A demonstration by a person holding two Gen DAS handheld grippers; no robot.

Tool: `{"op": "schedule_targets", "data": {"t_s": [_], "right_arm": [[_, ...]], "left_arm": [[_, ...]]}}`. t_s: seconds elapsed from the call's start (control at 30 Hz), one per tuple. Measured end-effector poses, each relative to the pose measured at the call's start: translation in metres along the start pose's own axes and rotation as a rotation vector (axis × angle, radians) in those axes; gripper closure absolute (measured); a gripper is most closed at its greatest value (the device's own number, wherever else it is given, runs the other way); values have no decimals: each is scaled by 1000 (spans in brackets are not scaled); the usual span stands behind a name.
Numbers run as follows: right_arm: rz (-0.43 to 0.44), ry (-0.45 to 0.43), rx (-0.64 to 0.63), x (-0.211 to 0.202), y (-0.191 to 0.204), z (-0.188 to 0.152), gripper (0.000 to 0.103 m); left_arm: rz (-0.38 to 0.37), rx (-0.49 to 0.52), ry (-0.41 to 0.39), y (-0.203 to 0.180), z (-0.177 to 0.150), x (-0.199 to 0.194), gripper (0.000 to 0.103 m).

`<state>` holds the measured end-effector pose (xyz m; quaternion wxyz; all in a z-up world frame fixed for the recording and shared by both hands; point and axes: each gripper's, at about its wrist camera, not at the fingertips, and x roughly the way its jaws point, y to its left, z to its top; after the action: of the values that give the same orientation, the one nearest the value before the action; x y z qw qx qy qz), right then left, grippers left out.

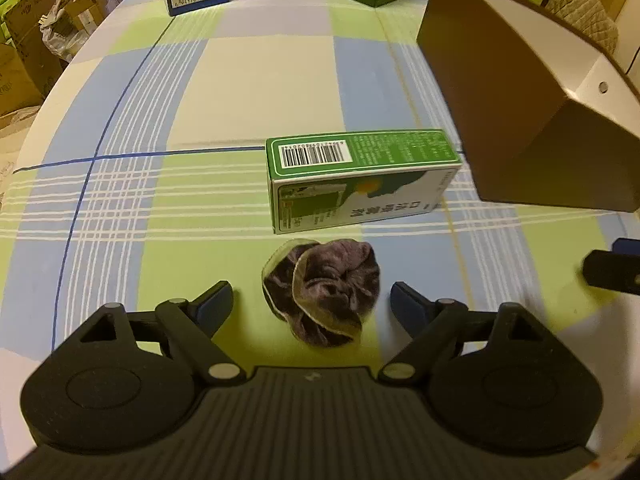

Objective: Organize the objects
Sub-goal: 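Grasp the dark scrunchie with the left tool while the right tool grasps the green box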

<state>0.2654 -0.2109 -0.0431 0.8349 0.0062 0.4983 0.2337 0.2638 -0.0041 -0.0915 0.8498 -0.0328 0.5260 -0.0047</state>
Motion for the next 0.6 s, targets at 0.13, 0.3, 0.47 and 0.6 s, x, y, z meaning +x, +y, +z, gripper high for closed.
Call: {"op": "schedule_targets", "data": {"t_s": [0.13, 0.3, 0.47, 0.6], "right_arm": [[9, 0, -9, 2, 2, 4, 21], [45, 1, -43, 6, 13, 10, 21], [110, -1, -133, 12, 36, 15, 21], [166, -14, -262, 18, 61, 20, 22]], "left_arm": [[13, 0, -3, 2, 2, 8, 27], [15, 26, -28, 5, 1, 4, 58], [17, -12, -19, 27, -5, -6, 75], [58, -71, -6, 54, -15, -15, 75]]}}
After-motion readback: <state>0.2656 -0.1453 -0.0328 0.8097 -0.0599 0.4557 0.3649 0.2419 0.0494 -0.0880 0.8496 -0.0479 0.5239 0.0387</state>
